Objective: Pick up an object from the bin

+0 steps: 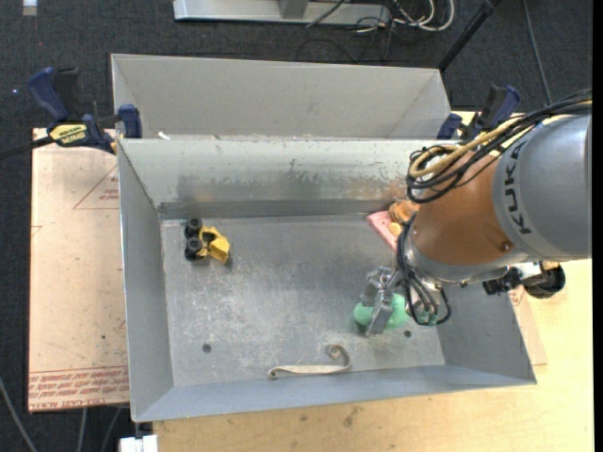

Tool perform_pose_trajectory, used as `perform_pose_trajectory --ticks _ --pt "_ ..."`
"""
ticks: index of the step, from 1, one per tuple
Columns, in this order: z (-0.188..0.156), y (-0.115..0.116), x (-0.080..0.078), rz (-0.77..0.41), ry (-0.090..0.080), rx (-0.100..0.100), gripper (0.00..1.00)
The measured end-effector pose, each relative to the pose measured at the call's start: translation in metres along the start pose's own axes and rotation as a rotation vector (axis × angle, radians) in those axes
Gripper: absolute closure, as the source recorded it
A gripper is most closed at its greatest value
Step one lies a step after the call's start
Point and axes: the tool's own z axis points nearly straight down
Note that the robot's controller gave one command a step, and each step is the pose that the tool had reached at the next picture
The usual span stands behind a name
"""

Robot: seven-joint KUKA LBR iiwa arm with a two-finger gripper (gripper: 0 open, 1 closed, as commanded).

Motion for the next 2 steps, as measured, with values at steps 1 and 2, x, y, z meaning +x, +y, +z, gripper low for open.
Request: perform_pose_trajectory --ticks 1,2 --pt "-0.017 0.000 0.001 -0.001 0.005 0.001 1.00" --pt "-0.038 0.000 0.000 -0.001 0.001 0.000 1.00"
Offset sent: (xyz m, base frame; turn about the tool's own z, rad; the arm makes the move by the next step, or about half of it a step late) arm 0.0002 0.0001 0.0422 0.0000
